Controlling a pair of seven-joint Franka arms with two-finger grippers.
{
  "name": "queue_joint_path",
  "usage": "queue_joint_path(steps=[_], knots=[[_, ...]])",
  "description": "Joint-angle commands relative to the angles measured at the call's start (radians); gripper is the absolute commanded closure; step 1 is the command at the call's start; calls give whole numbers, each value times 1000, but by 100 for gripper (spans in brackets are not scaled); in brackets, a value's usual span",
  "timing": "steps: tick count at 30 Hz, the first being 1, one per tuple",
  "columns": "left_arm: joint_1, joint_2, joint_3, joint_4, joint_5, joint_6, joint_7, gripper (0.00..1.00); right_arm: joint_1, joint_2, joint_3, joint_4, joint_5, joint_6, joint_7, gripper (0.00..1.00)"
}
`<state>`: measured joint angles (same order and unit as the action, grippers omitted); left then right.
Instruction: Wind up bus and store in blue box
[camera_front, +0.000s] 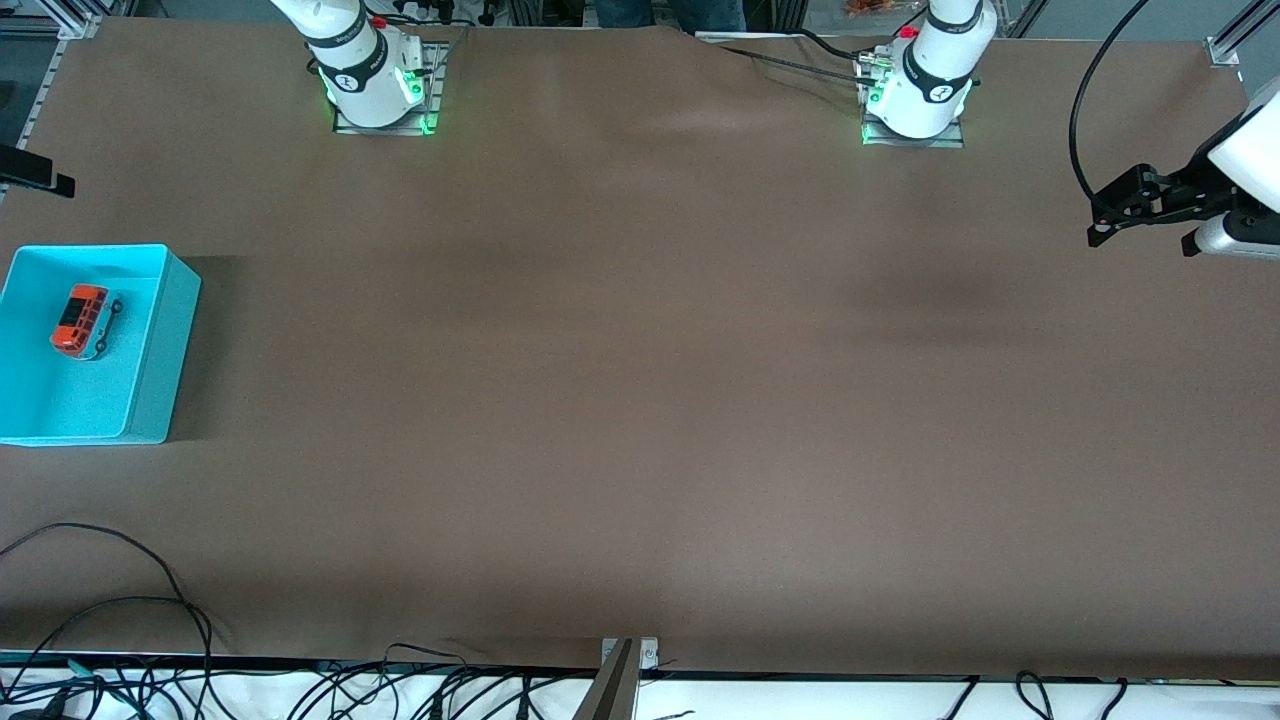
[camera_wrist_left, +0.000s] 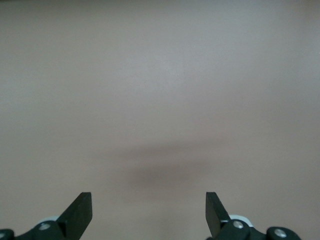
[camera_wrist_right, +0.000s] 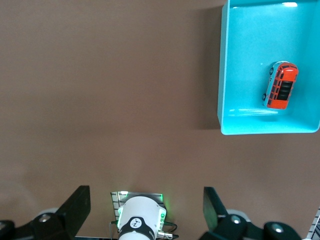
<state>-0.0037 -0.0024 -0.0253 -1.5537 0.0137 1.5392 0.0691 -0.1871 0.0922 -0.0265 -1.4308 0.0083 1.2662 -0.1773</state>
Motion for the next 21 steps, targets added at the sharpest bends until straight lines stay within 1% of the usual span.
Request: queue_joint_path(steps=[1, 9, 12, 21], knots=[[-4, 19, -1, 38, -11, -18, -9, 0, 118, -28, -44, 0, 22, -22, 117, 0], [-4, 19, -1, 38, -11, -18, -9, 0, 213, -34, -41, -5, 56, -8, 275, 0], [-5, 19, -1, 40, -11, -18, -8, 0, 242, -34, -39, -10, 61, 19, 314, 0], [-5, 21, 1, 40, -12, -16, -8, 0, 281, -34, -33, -59, 58, 102, 387, 0]])
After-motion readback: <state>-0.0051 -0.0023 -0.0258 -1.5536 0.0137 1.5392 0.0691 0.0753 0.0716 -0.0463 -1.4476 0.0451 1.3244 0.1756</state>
